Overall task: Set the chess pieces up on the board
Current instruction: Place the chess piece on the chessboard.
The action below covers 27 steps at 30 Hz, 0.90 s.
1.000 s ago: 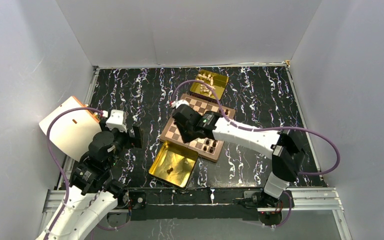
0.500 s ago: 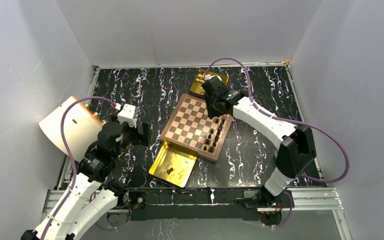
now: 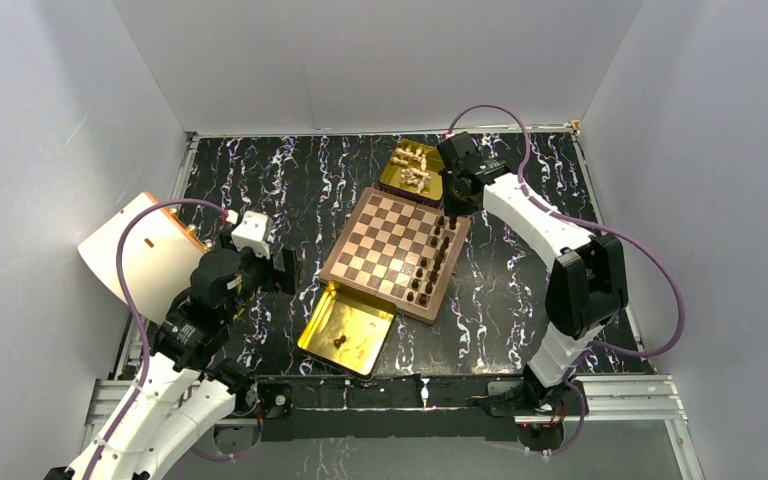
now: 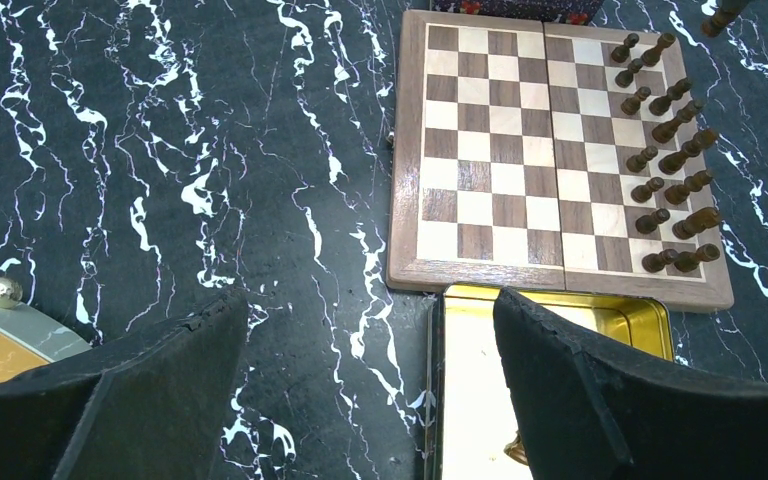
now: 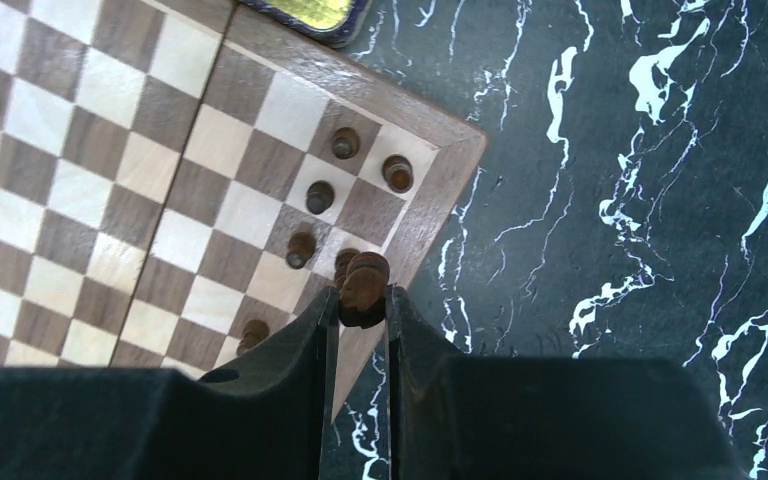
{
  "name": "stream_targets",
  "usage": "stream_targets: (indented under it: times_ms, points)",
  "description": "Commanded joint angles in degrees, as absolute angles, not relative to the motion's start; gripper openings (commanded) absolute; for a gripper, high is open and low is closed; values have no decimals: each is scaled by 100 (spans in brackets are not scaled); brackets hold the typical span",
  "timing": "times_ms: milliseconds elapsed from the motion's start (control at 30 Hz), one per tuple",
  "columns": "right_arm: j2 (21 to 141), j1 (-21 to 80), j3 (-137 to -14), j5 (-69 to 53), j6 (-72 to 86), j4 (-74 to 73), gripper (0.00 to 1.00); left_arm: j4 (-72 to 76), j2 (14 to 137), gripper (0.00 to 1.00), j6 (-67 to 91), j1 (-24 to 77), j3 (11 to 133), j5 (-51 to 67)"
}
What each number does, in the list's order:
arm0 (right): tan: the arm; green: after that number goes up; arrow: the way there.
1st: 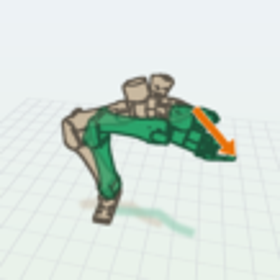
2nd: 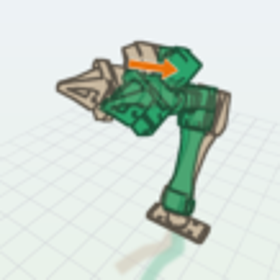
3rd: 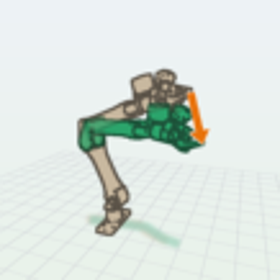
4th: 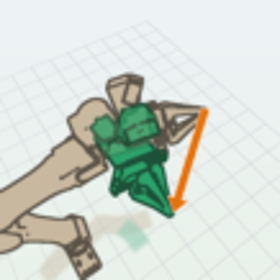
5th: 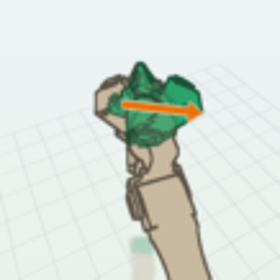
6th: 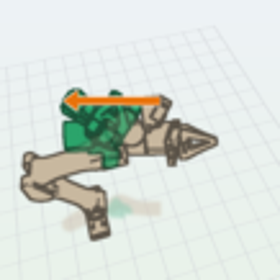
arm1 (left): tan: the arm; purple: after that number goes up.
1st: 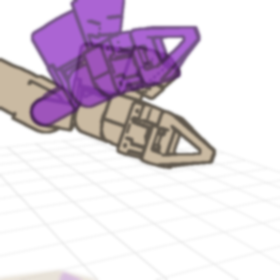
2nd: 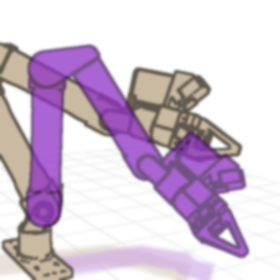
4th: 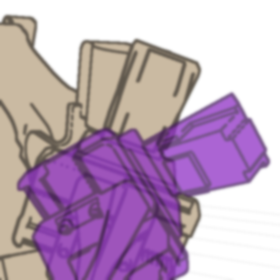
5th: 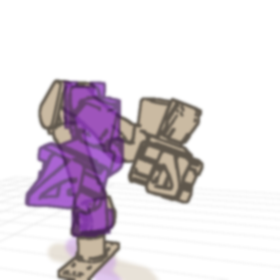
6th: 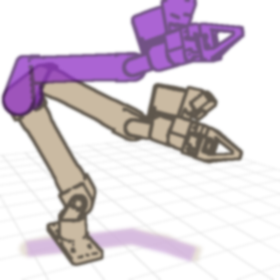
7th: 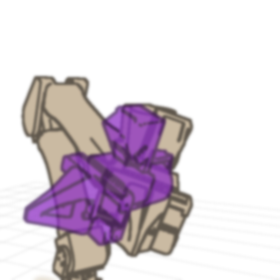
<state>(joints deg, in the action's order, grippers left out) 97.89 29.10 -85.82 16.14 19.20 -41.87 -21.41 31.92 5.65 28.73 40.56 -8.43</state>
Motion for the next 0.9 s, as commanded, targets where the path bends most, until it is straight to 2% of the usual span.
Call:
stream_targets:
  times_ms: [0, 867]
  points:
    - [9914, 2768, -8834, 1582, 1781, -3966, 21, -2011, 3174, 90, 492, 2874, 4017, -906]
    - [10386, 2575, -8773, 1209, 1885, -3832, 23, -2013, 3084, 90, 467, 2874, 3998, -1000]
